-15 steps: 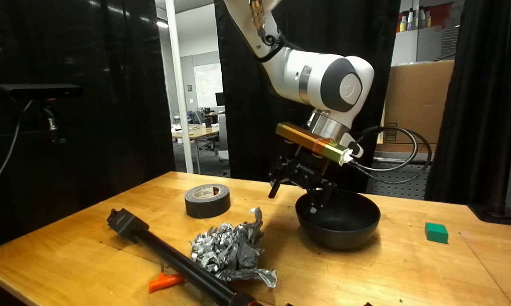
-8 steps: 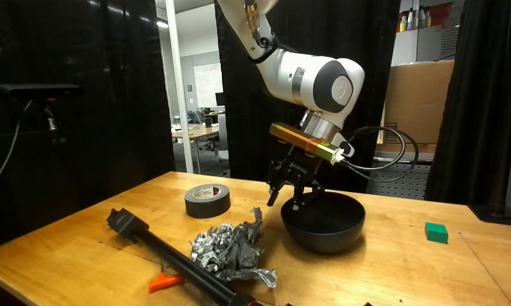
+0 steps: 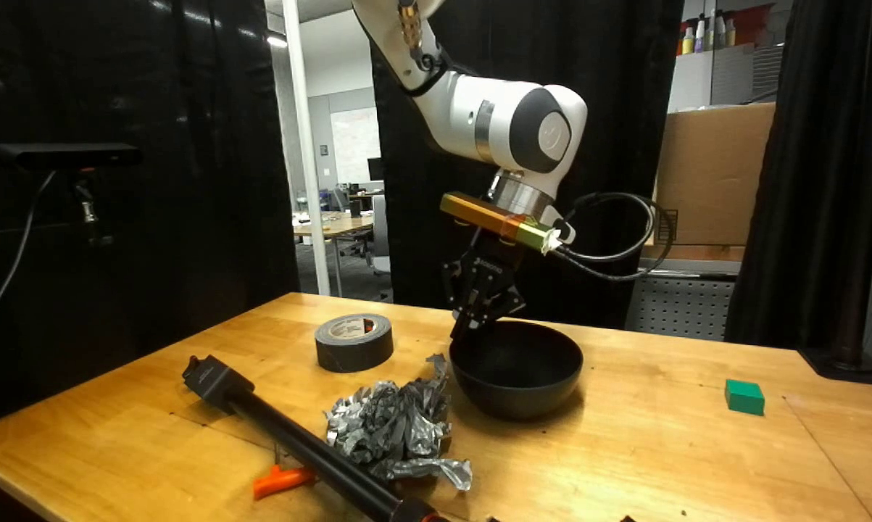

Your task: Move the bowl to the left

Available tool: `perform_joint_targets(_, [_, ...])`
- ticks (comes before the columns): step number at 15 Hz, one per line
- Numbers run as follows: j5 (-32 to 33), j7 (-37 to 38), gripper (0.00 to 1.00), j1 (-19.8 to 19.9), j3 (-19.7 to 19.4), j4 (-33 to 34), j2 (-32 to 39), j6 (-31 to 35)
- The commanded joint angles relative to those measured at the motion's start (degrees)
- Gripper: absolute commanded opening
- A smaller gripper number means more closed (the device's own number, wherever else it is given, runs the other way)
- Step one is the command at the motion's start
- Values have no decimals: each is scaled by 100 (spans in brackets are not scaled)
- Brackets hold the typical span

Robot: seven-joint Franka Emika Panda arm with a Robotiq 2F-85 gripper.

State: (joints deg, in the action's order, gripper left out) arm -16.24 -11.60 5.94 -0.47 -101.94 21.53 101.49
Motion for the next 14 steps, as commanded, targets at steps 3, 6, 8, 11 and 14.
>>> perform_joint_targets(3, [164, 51, 3, -161, 96, 293, 54, -273])
perform_joint_targets(6, [253, 51, 5, -252, 157, 357, 76, -331])
perform_joint_targets(8, [345, 57, 5, -346, 217, 425, 97, -392])
perform_joint_targets(11, [522, 44, 5, -538, 356, 600, 170, -541])
perform_joint_targets(14, [704, 8, 5, -719, 474, 769, 270, -686])
